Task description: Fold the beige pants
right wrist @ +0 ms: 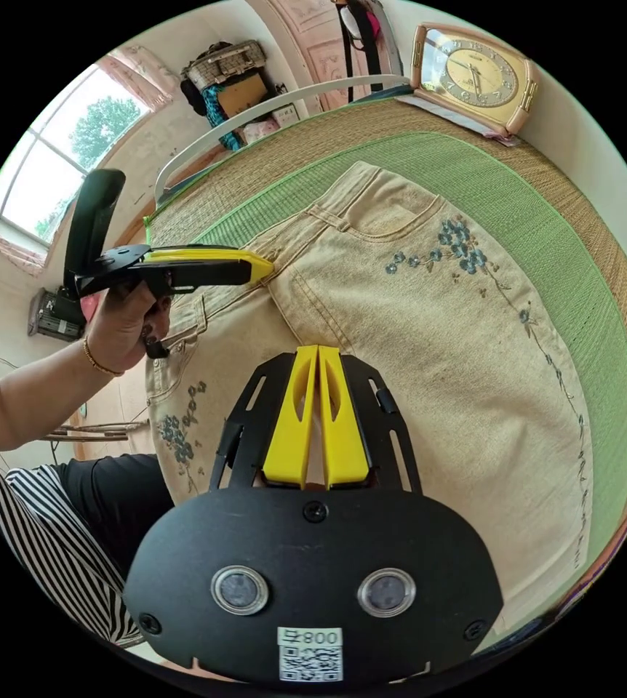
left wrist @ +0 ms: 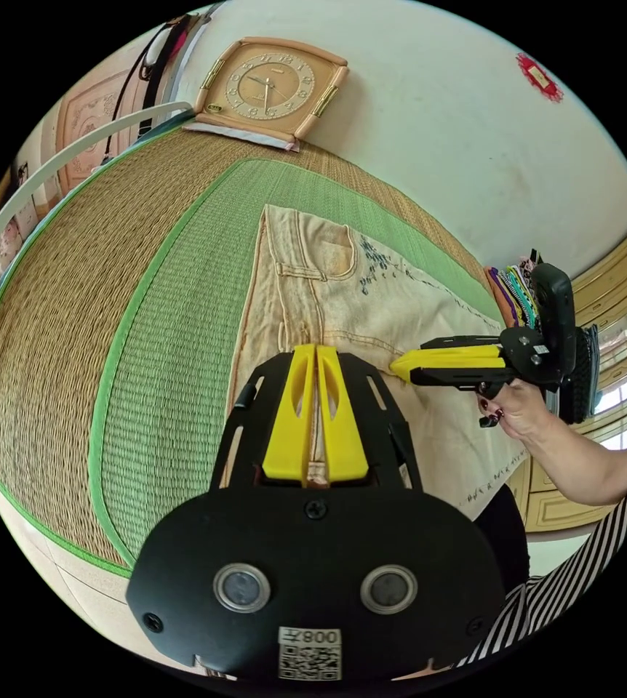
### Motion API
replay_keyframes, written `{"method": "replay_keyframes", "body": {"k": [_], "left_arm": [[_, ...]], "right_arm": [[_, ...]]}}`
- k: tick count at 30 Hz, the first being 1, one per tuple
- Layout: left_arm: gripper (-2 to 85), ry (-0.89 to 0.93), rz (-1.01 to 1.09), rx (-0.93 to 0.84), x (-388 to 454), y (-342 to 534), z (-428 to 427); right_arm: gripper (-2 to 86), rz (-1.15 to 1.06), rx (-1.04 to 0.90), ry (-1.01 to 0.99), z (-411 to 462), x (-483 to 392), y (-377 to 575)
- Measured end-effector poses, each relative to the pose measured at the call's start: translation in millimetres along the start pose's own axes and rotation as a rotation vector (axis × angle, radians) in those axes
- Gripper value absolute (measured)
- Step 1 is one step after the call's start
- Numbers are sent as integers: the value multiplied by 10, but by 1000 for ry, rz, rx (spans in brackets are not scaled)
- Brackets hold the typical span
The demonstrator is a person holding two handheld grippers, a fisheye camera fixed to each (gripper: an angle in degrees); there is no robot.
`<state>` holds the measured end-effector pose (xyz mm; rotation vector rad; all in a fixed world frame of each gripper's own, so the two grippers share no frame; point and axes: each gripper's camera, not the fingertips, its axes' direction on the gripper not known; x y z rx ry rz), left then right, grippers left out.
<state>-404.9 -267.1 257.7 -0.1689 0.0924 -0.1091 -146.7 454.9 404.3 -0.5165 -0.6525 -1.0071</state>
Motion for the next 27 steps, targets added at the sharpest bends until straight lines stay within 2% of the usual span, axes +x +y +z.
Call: {"method": "replay_keyframes", "body": {"k": [3,6,10,15,18,23,27], "left_arm": [[1,15,-26,-31,22,-133,-75],[1,-57,14,-47,120,-221,-134],[1,21,-22,-80,140,-378,-175],[1,19,23,-62,336,-508,-330],[2,-34,6,-155,397,-574,-235],[6,34,16,-47,542,-710,-497],[21,97,109,4,718,-1007,-665]], "right_arm": [[2,-17,-4,35,-7,-121,-26],[2,30,7,7,-23,-147,-32],[2,94,4,-36,-126,-179,-43],[1,206,164,-27,-508,-151,212],[2,241,57,-54,-292,-118,232],[3,263,60,-76,-233,-209,249],[9,250,143,-62,-465,-292,246]]}}
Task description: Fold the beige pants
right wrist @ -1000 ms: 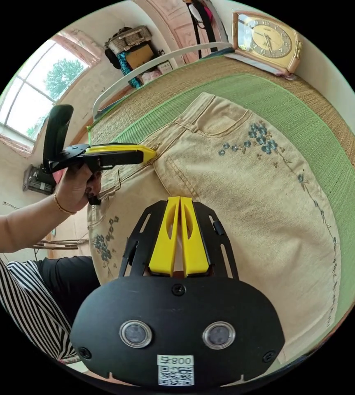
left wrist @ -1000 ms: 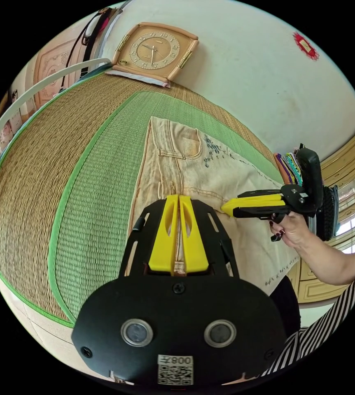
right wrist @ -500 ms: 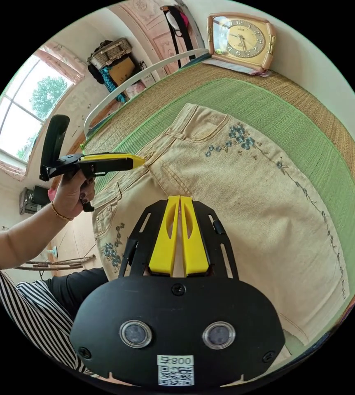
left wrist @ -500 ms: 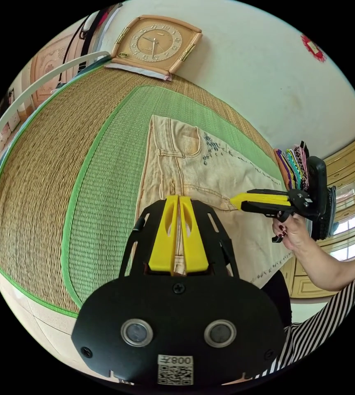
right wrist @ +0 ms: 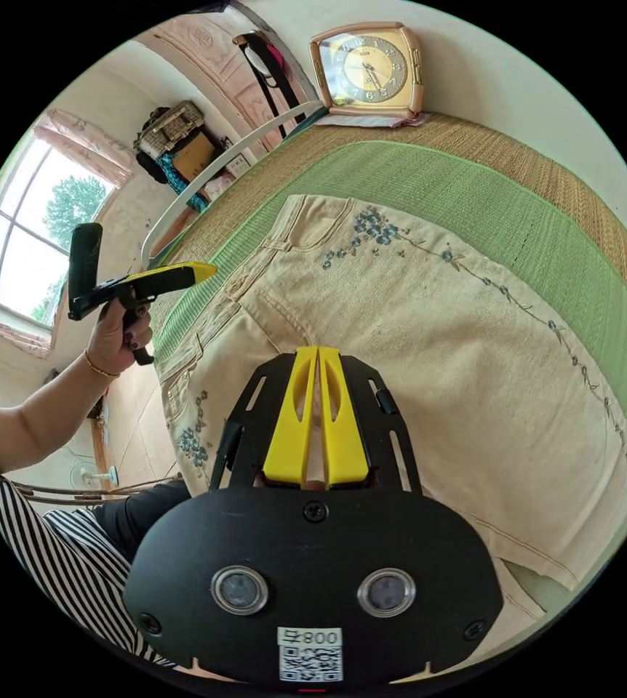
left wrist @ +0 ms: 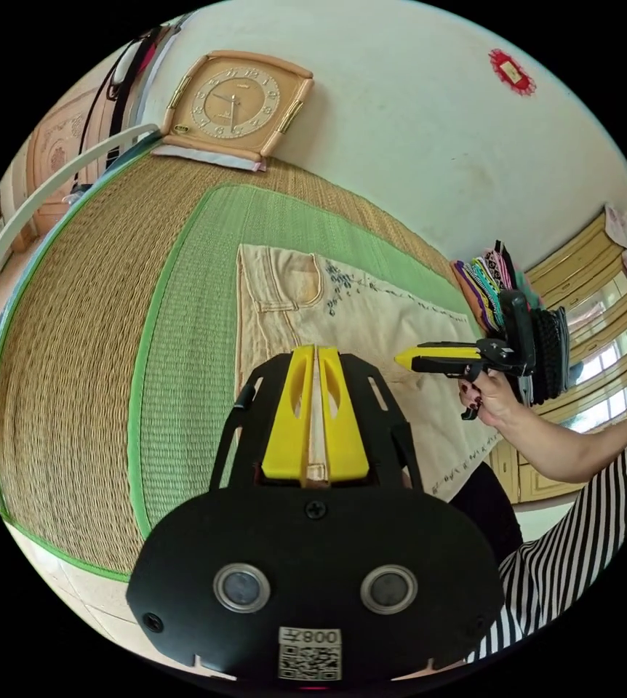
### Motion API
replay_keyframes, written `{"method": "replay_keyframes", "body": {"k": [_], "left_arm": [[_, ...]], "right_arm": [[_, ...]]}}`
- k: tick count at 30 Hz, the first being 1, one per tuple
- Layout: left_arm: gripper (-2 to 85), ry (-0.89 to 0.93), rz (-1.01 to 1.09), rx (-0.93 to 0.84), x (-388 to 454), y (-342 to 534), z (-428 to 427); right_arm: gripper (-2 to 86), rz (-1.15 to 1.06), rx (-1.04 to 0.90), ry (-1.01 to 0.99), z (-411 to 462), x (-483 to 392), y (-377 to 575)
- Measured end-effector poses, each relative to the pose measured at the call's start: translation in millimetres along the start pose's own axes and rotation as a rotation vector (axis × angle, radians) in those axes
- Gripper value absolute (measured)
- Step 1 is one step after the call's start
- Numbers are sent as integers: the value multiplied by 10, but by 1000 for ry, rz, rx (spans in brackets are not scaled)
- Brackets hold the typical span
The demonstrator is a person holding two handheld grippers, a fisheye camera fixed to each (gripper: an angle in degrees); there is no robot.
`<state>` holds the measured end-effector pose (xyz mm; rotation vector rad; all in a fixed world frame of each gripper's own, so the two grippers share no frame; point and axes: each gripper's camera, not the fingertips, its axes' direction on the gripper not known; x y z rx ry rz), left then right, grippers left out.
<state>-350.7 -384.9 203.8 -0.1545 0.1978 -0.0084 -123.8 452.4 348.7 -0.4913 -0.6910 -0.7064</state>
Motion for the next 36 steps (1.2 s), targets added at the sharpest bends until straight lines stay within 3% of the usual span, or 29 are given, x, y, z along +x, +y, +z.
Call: {"method": "replay_keyframes", "body": {"k": [8,19,25,36], "left_arm": [[74,-56,217,-125,336,-1077,162],[106,-189,375,-443,806,-1998,605],[109,-301,486,-537,1188,-2106,766],[104,-266,500,-585,1602,-2184,683]], "right_arm": [[72,-10,19,175,-380,321,-358],[91,-172,-223,449,-182,509,-956],[88,-219,-265,394,-143,516,-1052],[69,-243,-285,373,-138,411,-1011]]}}
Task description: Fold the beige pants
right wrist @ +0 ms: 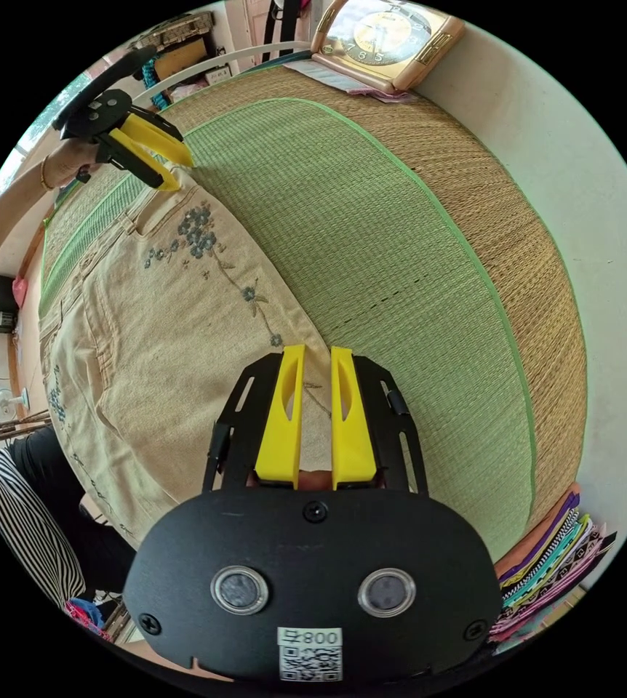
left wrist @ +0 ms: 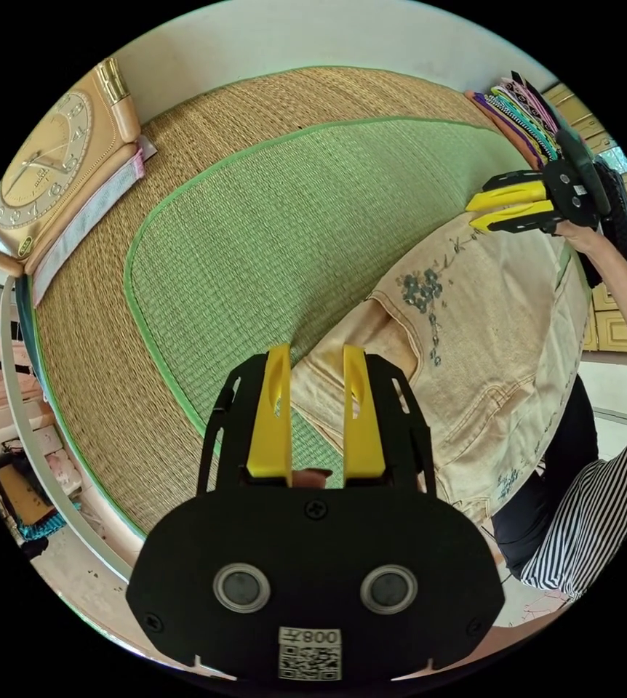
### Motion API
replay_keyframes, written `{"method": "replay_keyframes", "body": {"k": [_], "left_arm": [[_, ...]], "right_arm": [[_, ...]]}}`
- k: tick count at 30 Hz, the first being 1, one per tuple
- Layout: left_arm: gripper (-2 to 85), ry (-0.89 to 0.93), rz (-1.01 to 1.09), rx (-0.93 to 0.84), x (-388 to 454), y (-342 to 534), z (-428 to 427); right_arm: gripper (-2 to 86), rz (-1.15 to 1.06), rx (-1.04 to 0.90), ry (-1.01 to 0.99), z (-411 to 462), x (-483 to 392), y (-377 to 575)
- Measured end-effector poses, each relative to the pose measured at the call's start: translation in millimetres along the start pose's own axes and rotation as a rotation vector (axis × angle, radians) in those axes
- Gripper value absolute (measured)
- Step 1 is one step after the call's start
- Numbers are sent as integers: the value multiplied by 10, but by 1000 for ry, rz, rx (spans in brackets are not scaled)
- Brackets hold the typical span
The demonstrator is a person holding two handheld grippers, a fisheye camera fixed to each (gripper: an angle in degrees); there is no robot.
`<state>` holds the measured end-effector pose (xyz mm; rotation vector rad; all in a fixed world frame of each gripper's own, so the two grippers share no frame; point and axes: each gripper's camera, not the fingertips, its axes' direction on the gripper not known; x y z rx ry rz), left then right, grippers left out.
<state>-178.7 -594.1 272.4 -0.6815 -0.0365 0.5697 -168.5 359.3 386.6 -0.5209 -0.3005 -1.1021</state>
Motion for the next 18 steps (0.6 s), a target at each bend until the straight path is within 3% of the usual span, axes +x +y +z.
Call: {"method": "replay_keyframes", "body": {"k": [9,18], "left_arm": [[32,-21,19,-52,359,99,-177],[21,-67,39,77,828,596,-661]], "right_arm": [[33,57,-57,-60,53,33,10],[15,109,19,-50,-249,-55,329]]}}
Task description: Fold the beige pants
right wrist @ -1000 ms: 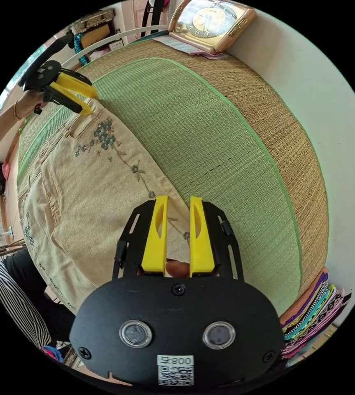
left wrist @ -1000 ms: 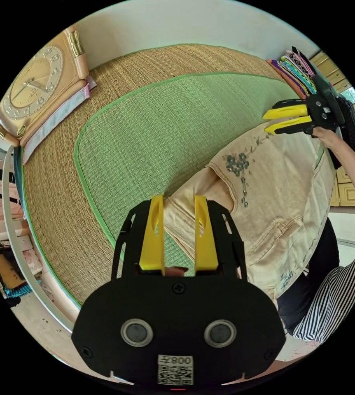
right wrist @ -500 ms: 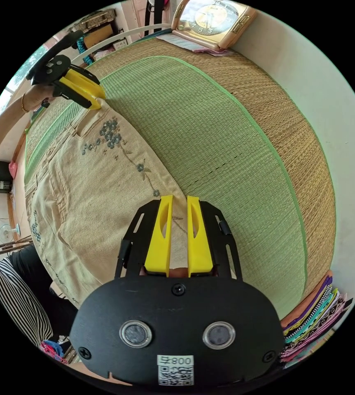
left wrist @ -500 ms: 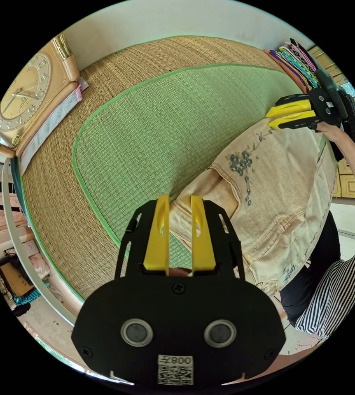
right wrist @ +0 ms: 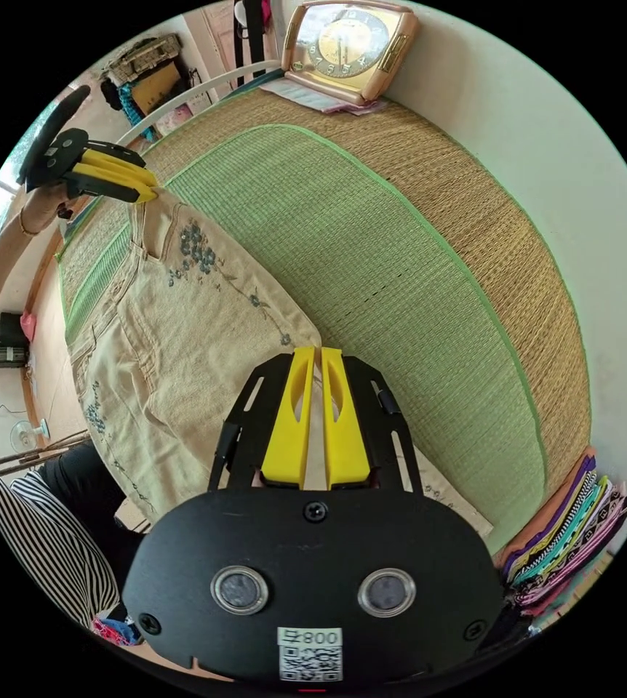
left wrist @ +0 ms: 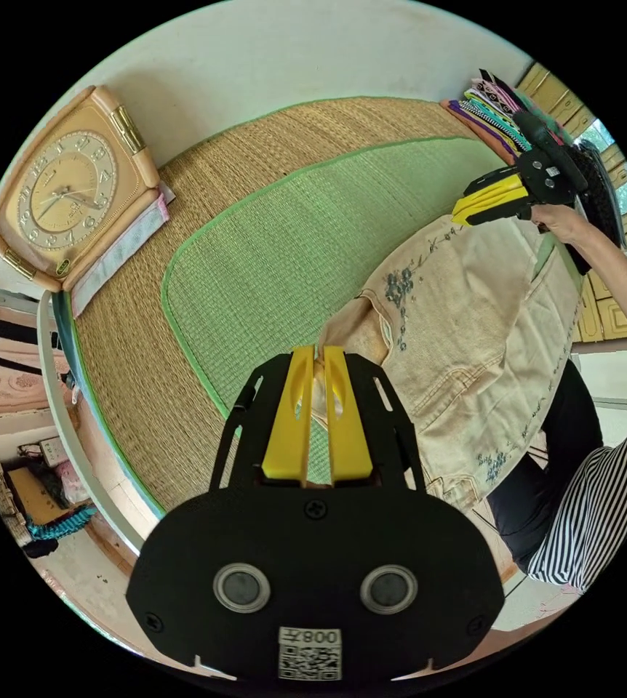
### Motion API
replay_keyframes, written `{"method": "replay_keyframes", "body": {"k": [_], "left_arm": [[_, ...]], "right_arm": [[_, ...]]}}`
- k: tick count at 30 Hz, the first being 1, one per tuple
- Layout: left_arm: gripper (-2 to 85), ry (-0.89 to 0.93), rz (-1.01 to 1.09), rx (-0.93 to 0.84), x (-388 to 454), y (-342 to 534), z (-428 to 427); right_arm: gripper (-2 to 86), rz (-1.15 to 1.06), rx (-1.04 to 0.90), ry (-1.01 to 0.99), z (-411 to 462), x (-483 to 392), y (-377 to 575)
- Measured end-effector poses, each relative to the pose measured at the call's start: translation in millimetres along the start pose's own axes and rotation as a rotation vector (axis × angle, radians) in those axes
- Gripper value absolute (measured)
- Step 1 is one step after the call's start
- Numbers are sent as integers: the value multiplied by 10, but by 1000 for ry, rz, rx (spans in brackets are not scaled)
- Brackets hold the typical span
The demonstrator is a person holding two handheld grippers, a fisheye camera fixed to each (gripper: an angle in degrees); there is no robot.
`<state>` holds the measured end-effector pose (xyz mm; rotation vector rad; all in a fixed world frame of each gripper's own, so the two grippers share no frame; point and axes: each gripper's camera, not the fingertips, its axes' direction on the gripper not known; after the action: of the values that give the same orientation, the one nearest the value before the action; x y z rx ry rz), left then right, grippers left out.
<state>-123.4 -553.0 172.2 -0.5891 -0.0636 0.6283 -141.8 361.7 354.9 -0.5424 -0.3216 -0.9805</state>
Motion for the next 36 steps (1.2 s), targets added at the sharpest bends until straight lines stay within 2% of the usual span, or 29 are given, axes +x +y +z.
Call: {"method": "replay_keyframes", "body": {"k": [7,14,24,36], "left_arm": [[19,-26,17,133,516,623,-489],[17,-22,97,206,1133,1375,-818],[20,11,134,85,1911,2370,-419],[18,-7,162,-131,2198,2818,493]], "right_arm": [[12,5,146,13,-514,-312,689],[12,-41,211,54,-763,-896,1475],[12,-78,122,15,-216,-1690,2207],[13,-75,-42,-43,842,-1836,2162]]}}
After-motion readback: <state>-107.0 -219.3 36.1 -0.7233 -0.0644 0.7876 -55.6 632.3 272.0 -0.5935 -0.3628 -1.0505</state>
